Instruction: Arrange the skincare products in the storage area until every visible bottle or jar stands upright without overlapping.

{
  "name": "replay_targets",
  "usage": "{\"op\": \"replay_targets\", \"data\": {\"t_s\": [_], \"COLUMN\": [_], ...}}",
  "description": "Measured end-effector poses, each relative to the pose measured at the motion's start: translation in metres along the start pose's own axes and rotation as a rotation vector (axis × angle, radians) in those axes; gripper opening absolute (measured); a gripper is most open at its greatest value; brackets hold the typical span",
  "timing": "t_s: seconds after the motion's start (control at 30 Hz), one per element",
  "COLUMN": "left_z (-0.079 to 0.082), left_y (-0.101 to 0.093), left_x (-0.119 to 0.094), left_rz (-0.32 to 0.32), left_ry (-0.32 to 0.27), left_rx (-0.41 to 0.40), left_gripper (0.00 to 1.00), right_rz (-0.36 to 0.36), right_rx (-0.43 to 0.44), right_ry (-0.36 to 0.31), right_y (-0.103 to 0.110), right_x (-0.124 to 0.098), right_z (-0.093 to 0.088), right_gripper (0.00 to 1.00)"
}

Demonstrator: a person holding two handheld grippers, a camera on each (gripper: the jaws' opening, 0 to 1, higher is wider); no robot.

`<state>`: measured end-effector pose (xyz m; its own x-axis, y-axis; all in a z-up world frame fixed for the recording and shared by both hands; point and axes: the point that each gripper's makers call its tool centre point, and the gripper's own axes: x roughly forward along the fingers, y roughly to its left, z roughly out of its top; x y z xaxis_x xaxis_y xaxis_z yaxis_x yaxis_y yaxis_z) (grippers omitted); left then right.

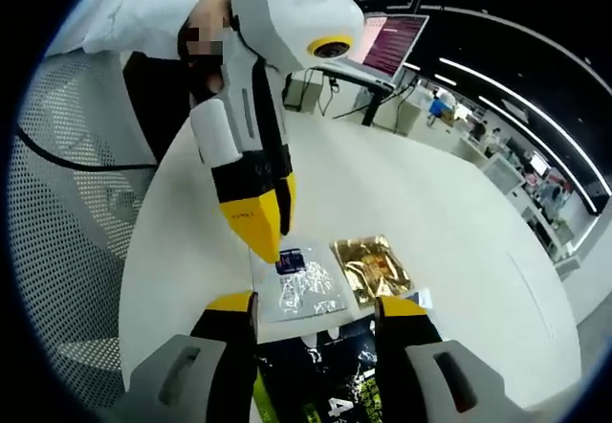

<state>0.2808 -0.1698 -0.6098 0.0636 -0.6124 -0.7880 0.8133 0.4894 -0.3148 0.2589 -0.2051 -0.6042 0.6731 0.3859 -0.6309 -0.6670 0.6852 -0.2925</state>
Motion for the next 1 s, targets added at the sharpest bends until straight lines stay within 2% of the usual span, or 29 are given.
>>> {"op": "replay_targets", "data": {"t_s": [0.17,0.33,1.0], "left_z": [-0.001,0.000,-0.008], "left_y": [-0.009,-0.009,-0.016], "left_x": [0.005,0.006,0.004], "left_rz": [-0.024,-0.019,-0.043], "left_ry": [-0.005,-0.009,0.038], "left_rx": [0.000,0.005,0.017], "left_gripper": [0.20,0.19,0.18], "right_rz": [0.000,-0.002,-0.015], "right_rx": [0.006,0.010,0.023], "right_ry": [0.003,0.004,0.007], "right_y": [-0.001,-0.002,-0.007], "right_x": [-0.001,-0.001,0.000], "right_z": [-0.002,-0.004,-0.008], "right_gripper": [0.43,0.44,0.43]}}
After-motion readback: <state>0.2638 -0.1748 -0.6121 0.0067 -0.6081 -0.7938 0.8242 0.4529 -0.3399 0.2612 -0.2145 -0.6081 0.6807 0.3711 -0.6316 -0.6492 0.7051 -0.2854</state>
